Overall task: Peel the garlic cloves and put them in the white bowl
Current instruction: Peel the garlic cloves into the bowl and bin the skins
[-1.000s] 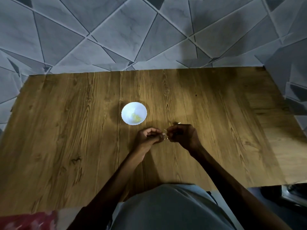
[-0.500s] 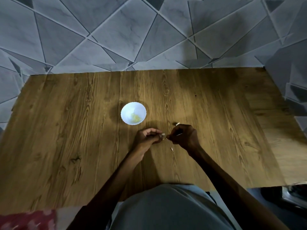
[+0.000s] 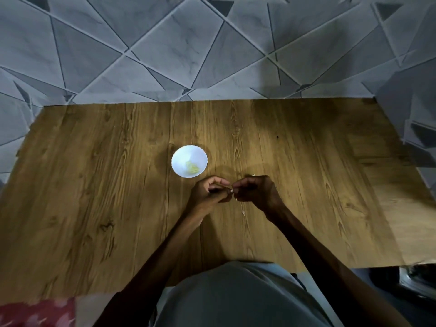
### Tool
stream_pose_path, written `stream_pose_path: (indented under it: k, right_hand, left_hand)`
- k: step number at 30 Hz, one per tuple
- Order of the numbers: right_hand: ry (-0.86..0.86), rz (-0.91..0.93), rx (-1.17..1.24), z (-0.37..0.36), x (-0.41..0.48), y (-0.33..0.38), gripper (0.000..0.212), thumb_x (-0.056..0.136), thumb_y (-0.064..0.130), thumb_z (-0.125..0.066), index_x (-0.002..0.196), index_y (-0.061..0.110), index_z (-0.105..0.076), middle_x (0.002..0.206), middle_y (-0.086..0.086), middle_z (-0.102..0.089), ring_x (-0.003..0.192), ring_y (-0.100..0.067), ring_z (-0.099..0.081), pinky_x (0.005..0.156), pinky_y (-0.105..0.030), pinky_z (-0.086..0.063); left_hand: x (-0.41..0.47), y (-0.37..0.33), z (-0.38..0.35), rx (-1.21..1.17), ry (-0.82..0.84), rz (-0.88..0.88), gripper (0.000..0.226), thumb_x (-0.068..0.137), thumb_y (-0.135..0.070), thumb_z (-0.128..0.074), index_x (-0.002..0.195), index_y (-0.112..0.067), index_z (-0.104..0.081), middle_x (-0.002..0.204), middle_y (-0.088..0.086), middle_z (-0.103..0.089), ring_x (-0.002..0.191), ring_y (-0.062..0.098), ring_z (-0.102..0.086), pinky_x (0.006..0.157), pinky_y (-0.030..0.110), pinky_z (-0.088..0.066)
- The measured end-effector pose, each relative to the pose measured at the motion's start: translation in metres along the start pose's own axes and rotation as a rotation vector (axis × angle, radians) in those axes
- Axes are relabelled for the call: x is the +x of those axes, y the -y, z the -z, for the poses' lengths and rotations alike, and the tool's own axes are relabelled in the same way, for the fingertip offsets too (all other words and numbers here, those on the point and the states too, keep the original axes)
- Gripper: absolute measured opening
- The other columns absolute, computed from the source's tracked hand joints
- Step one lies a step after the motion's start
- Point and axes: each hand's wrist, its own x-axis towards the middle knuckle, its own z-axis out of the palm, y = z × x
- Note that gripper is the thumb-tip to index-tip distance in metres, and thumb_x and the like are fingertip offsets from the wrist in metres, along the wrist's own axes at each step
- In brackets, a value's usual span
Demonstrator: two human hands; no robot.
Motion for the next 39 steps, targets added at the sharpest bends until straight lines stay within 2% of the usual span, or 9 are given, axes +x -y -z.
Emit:
stream_pose_path:
  k: [5,10,16,21,27,31,35,39]
  right_hand:
    - [0.012,-0.036,0.100,0.000,0.001,0.009,0.016,0.083,0.000,-0.073,0.099,-0.003,-0.071,0.088,-0.018,-0.074,0.083,-0.032,-0.073,0.068,-0.029,-0.060]
    - [0.030,-0.096,0.234,0.000,0.002,0.019,0.027,0.081,0.001,-0.076,0.106,-0.004,-0.066,0.090,-0.019,-0.074,0.083,-0.032,-0.073,0.071,-0.033,-0.060]
    - [0.031,-0.179,0.356,0.001,0.003,0.024,0.040,0.078,-0.002,-0.077,0.114,-0.004,-0.059,0.093,-0.023,-0.073,0.086,-0.035,-0.072,0.077,-0.038,-0.061]
    - [-0.044,-0.196,0.376,-0.002,0.004,0.032,0.036,0.074,-0.006,-0.079,0.105,-0.004,-0.061,0.096,-0.028,-0.072,0.086,-0.038,-0.071,0.073,-0.037,-0.059]
    - [-0.083,-0.126,0.358,-0.006,0.005,0.032,0.028,0.074,-0.008,-0.078,0.097,-0.004,-0.063,0.091,-0.027,-0.072,0.084,-0.039,-0.072,0.069,-0.036,-0.060]
    - [-0.071,-0.085,0.300,-0.006,0.007,0.031,0.029,0.078,-0.009,-0.075,0.103,-0.009,-0.061,0.090,-0.024,-0.073,0.082,-0.037,-0.073,0.068,-0.036,-0.061]
    - [-0.080,-0.087,0.246,-0.008,0.007,0.032,0.027,0.077,-0.007,-0.077,0.100,-0.005,-0.063,0.086,-0.021,-0.074,0.082,-0.036,-0.073,0.070,-0.038,-0.062]
    - [-0.040,-0.115,0.278,0.001,0.007,0.032,0.033,0.075,-0.006,-0.078,0.103,-0.011,-0.062,0.091,-0.028,-0.072,0.086,-0.041,-0.072,0.077,-0.043,-0.060]
  left_hand:
    - [0.003,-0.005,0.003,0.179,-0.027,-0.130,0.040,0.077,-0.005,-0.076,0.109,-0.015,-0.055,0.079,0.004,-0.074,0.075,0.015,-0.071,0.069,0.021,-0.054]
    - [0.001,-0.013,0.004,0.212,-0.064,-0.235,0.051,0.077,-0.002,-0.075,0.118,-0.013,-0.046,0.074,0.004,-0.072,0.070,0.014,-0.069,0.067,0.018,-0.053]
    - [-0.002,-0.018,0.005,0.285,-0.053,-0.310,0.053,0.077,-0.007,-0.076,0.120,-0.016,-0.045,0.074,0.000,-0.071,0.069,0.009,-0.068,0.069,0.016,-0.052]
    - [-0.001,-0.023,0.003,0.352,-0.067,-0.370,0.054,0.078,-0.010,-0.076,0.121,-0.016,-0.045,0.072,-0.004,-0.069,0.067,0.006,-0.066,0.067,0.015,-0.050]
    - [0.000,-0.022,-0.002,0.353,-0.133,-0.376,0.054,0.076,-0.007,-0.077,0.116,-0.012,-0.042,0.071,0.002,-0.068,0.063,0.011,-0.064,0.065,0.027,-0.054]
    - [0.001,-0.019,-0.006,0.356,-0.191,-0.351,0.050,0.076,-0.008,-0.078,0.112,-0.013,-0.044,0.069,0.003,-0.067,0.062,0.008,-0.063,0.064,0.024,-0.053]
    - [-0.001,-0.019,-0.007,0.357,-0.195,-0.336,0.049,0.077,-0.009,-0.078,0.112,-0.012,-0.044,0.070,0.001,-0.067,0.063,0.005,-0.063,0.064,0.023,-0.053]
    - [-0.004,-0.023,-0.003,0.339,-0.155,-0.331,0.048,0.080,-0.014,-0.078,0.113,-0.011,-0.044,0.071,0.000,-0.071,0.064,0.007,-0.066,0.067,0.026,-0.053]
